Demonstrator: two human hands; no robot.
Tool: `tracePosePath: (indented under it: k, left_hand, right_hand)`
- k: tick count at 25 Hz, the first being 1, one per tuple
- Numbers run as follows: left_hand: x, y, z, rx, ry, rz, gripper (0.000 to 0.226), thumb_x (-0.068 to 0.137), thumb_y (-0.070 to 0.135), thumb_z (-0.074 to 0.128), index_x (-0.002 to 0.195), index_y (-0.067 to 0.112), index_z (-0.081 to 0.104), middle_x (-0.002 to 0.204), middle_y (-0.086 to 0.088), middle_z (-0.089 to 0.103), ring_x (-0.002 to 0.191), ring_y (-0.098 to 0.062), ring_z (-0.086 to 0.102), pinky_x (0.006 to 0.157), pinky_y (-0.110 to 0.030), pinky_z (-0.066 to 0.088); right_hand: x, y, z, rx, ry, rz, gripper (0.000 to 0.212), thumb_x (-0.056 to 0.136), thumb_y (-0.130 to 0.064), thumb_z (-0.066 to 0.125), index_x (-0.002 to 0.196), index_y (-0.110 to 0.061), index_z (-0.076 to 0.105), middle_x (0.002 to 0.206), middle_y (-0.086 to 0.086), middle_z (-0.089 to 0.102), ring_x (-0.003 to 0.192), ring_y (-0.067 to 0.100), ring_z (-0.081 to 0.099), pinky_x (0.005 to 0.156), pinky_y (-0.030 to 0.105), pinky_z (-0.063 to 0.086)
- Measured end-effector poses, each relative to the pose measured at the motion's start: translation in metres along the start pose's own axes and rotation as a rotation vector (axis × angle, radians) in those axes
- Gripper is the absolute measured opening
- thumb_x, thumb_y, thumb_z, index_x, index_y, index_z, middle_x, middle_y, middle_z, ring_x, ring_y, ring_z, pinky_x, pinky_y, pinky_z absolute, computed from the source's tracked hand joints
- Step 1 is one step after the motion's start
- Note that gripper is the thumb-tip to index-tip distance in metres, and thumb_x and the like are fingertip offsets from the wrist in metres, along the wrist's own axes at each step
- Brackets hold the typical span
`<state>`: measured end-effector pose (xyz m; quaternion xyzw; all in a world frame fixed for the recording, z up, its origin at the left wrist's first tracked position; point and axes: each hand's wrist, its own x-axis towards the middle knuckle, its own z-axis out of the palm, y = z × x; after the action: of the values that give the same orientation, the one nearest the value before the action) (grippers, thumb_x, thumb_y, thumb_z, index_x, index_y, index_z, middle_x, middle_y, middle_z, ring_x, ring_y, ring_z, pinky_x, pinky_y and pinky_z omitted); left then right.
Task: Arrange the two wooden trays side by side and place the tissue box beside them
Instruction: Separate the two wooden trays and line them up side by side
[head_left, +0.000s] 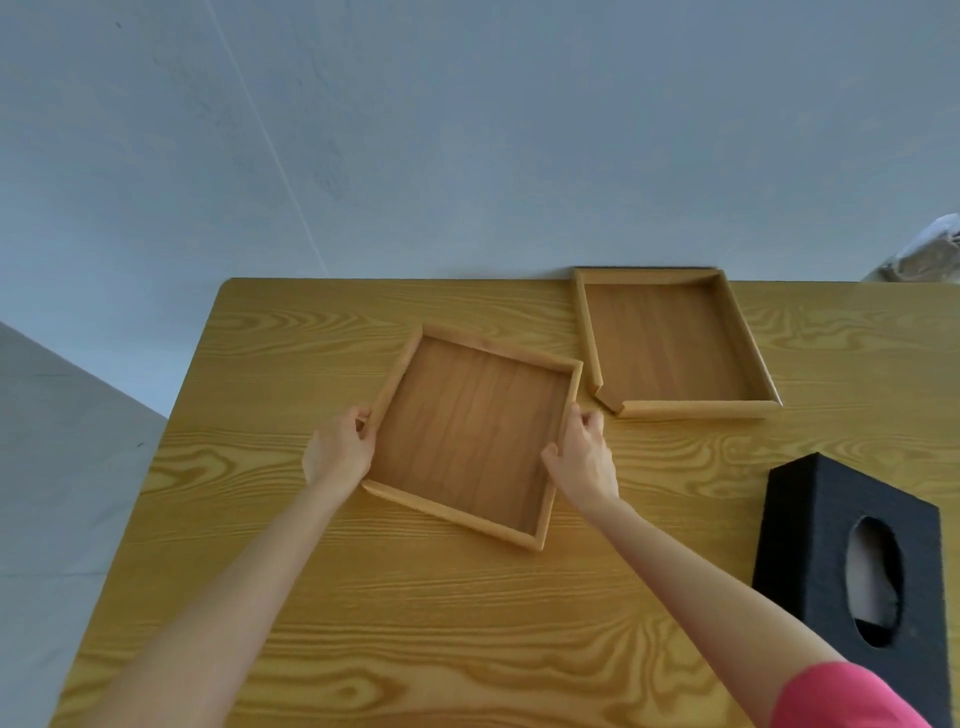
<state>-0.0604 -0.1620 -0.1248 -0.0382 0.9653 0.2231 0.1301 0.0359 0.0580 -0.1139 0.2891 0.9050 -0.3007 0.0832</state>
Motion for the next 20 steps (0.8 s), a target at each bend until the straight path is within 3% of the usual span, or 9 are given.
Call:
tracePosePath:
  k: [5, 9, 12, 15, 17, 20]
  left_hand:
    - [-0.012, 0.010, 0.014, -0.055, 0.000, 0.007, 0.031, 0.095, 0.026, 0.044, 0.120, 0.010, 0.054, 0.113, -0.011, 0.066, 0.096, -0.029, 0.064, 0.063, -0.032, 0.042]
    - [-0.019, 0.017, 0.013, -0.076, -0.009, -0.025, 0.032, 0.095, 0.023, 0.045, 0.123, 0.008, 0.051, 0.117, -0.012, 0.063, 0.098, -0.029, 0.062, 0.064, -0.033, 0.044]
    - [-0.041, 0.018, 0.012, 0.091, 0.013, 0.180, 0.046, 0.094, 0.025, 0.045, 0.136, 0.007, 0.037, 0.140, -0.015, 0.043, 0.124, -0.030, 0.046, 0.095, -0.040, 0.044]
    - [-0.072, 0.014, 0.024, 0.209, -0.026, 0.537, 0.060, 0.088, 0.043, 0.041, 0.142, 0.016, 0.032, 0.151, -0.009, 0.032, 0.139, -0.028, 0.030, 0.114, -0.045, 0.023]
    - [-0.083, 0.014, 0.035, 0.283, -0.112, 0.589, 0.062, 0.087, 0.050, 0.038, 0.143, 0.023, 0.030, 0.154, -0.004, 0.026, 0.143, -0.026, 0.021, 0.117, -0.045, 0.012]
    - [-0.086, 0.016, 0.048, 0.344, -0.160, 0.554, 0.055, 0.093, 0.045, 0.038, 0.144, 0.029, 0.025, 0.157, 0.000, 0.019, 0.145, -0.024, 0.014, 0.118, -0.045, 0.004]
  right_hand:
    - [0.028, 0.006, -0.013, -0.059, 0.002, -0.020, 0.052, 0.092, -0.002, 0.044, 0.141, -0.006, 0.027, 0.133, 0.018, 0.037, 0.105, 0.037, 0.056, 0.085, 0.046, 0.053]
    - [0.032, 0.004, -0.021, -0.136, -0.017, -0.039, 0.052, 0.094, -0.008, 0.043, 0.143, -0.007, 0.025, 0.140, 0.017, 0.036, 0.120, 0.035, 0.048, 0.089, 0.043, 0.049]
    - [0.010, 0.005, -0.021, -0.214, 0.085, -0.295, 0.057, 0.094, -0.022, 0.048, 0.144, -0.009, 0.025, 0.148, 0.014, 0.034, 0.134, 0.029, 0.035, 0.107, 0.042, 0.038]
    - [-0.028, 0.017, -0.002, -0.367, 0.128, -0.547, 0.061, 0.087, -0.033, 0.057, 0.141, -0.014, 0.035, 0.148, 0.013, 0.038, 0.139, 0.029, 0.031, 0.113, 0.045, 0.016]
    - [-0.044, 0.030, 0.019, -0.488, 0.085, -0.564, 0.066, 0.077, -0.040, 0.068, 0.134, -0.016, 0.046, 0.140, 0.011, 0.050, 0.133, 0.029, 0.042, 0.108, 0.047, 0.021]
    - [-0.049, 0.043, 0.031, -0.554, 0.052, -0.503, 0.067, 0.057, -0.037, 0.085, 0.117, -0.017, 0.063, 0.121, 0.007, 0.067, 0.118, 0.024, 0.060, 0.098, 0.050, 0.042]
